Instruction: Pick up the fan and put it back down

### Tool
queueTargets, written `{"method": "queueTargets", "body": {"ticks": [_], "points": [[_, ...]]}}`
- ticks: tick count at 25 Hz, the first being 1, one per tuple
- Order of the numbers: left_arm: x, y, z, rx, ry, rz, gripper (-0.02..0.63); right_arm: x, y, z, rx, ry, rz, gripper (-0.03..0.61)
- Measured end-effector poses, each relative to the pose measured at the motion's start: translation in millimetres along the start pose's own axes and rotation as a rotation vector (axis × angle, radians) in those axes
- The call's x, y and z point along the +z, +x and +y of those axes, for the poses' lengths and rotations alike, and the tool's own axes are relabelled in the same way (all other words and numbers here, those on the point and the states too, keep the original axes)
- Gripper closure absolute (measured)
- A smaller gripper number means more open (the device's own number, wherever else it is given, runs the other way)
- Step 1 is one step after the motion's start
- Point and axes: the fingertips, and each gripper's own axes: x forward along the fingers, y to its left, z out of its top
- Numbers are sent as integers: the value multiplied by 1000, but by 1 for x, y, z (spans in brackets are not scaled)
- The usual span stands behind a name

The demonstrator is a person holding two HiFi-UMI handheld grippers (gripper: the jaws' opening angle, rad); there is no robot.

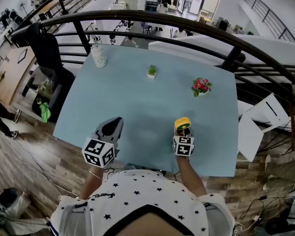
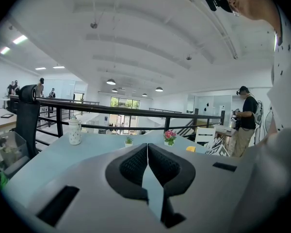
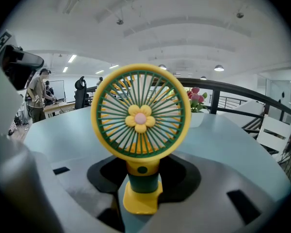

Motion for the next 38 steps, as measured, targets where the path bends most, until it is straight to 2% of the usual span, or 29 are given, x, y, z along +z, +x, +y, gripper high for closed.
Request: {"method": "queueTargets", "body": {"ticks": [19,30,38], "points": [[1,7,-3,-14,0,6,584,-2,-4,3,9,1,-6,400],[0,19,-10,-61,2,12,584,-7,-10,6,16,24,11,350],[-2,30,-19,-112,7,23,584,-17,-24,9,25,68,26,344]]}}
